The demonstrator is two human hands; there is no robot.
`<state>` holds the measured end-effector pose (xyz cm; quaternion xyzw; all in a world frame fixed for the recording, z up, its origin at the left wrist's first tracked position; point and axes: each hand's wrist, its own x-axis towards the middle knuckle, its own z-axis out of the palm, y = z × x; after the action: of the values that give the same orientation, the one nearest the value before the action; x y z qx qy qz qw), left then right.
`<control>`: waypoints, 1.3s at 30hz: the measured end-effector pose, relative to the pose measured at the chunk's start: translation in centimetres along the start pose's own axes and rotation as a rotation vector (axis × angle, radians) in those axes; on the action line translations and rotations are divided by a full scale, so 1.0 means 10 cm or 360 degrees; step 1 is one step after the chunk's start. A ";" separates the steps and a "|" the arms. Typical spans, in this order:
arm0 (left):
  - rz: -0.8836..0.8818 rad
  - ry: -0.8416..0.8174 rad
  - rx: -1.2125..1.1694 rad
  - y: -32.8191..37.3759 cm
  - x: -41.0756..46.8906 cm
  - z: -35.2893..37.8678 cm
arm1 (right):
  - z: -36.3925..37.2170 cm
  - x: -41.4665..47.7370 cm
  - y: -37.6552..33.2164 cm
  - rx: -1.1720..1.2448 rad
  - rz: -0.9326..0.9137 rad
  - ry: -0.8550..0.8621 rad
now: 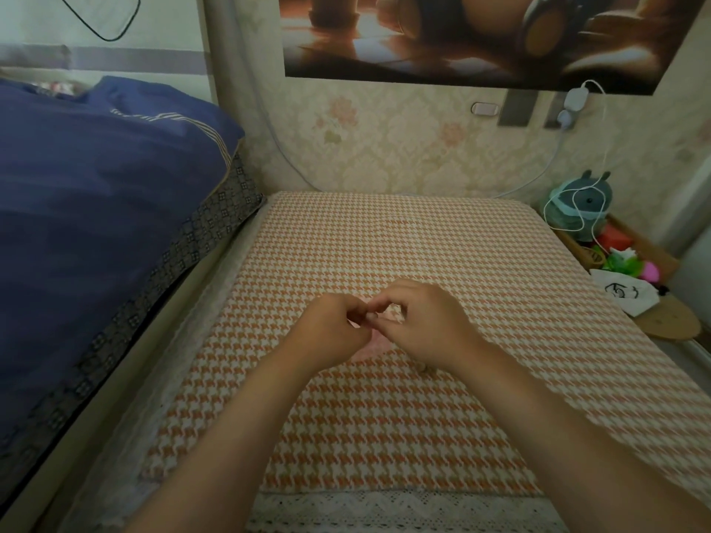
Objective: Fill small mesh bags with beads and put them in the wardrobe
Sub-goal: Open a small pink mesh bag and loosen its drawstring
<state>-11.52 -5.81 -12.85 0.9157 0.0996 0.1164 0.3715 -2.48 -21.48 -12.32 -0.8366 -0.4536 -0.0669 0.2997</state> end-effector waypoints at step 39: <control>0.0035 -0.0555 0.0203 -0.02 0.07 0.35 | -0.24 -0.21 0.39 0.0364 0.0553 -0.0701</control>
<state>-9.88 -7.76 -15.35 0.9447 0.0309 -0.0467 0.3231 -0.21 -25.91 -12.89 -0.8570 -0.3622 0.2199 0.2933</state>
